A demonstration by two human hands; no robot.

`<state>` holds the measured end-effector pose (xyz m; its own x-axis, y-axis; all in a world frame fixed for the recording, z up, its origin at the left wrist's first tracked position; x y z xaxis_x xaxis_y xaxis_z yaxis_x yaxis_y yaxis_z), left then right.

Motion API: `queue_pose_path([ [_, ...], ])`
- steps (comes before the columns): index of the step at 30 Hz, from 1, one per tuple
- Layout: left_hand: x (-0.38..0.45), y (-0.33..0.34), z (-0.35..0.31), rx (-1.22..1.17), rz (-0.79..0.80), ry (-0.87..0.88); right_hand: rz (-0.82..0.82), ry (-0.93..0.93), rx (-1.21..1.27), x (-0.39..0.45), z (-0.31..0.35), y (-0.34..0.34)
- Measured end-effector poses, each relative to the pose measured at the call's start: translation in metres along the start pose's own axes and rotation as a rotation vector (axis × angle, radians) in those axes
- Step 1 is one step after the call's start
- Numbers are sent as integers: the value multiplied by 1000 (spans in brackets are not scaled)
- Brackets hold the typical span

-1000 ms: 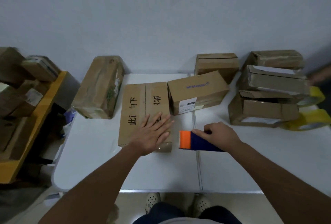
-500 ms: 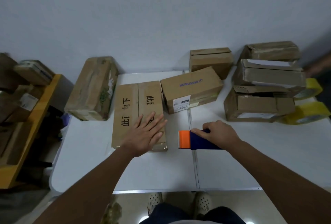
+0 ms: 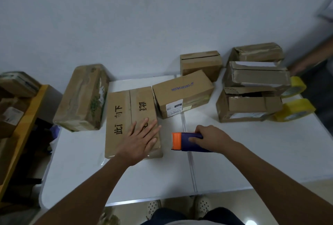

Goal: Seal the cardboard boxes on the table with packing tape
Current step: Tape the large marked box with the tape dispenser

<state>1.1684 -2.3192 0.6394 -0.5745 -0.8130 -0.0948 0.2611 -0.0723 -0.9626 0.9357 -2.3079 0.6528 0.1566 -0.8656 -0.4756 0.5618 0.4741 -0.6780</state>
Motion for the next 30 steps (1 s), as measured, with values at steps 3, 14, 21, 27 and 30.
queue_pose_path([
  [3, -1, 0, -1, -3, 6, 11, -139, -50, -120, -1, 18, 7],
  [14, 0, 3, -1, -17, 20, 12, -144, 36, -140, 1, 19, 15],
  [21, -9, 2, -5, -22, 26, 26, -208, 317, -218, 3, -22, -10],
  [27, -7, 1, -5, -35, 24, 39, -329, 395, 20, 6, -61, -3],
  [30, -7, 0, -5, -33, 22, 49, -267, 361, 157, 17, -54, 40],
])
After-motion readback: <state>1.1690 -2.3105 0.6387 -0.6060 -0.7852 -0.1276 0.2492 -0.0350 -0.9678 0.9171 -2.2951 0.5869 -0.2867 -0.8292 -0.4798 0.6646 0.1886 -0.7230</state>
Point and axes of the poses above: each hand's wrist, its own x-axis towards the middle knuckle, its own y-axis out of the palm, z = x × y, the point moved 10 cm from there along x, towards the middle knuckle, and after that the axes turned 15 degrees about x, right-handed, at the moved point
